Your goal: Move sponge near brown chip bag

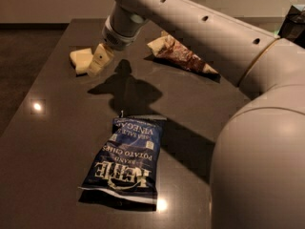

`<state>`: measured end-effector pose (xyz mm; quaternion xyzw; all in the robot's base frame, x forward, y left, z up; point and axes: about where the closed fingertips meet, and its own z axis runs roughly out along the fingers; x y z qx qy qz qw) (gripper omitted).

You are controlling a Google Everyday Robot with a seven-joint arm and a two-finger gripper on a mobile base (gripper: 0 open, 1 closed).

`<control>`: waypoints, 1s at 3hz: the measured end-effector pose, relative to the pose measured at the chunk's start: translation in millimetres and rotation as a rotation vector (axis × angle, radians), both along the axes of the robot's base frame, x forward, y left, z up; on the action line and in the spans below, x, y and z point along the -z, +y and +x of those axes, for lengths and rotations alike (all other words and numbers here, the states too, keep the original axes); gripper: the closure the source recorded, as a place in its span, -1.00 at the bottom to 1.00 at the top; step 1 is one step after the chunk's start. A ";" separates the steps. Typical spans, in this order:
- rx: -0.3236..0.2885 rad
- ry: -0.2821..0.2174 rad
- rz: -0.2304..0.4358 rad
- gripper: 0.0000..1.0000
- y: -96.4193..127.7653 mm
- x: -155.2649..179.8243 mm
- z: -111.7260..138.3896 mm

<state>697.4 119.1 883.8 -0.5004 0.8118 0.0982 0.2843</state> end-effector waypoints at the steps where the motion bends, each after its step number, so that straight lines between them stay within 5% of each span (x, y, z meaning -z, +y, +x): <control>1: 0.002 0.002 0.016 -1.00 27.6 7.3 8.2; 3: -0.020 0.000 0.016 -1.00 67.1 14.4 20.7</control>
Offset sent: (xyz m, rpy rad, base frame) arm 0.0243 0.0764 -0.0094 0.0339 -0.0038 0.0257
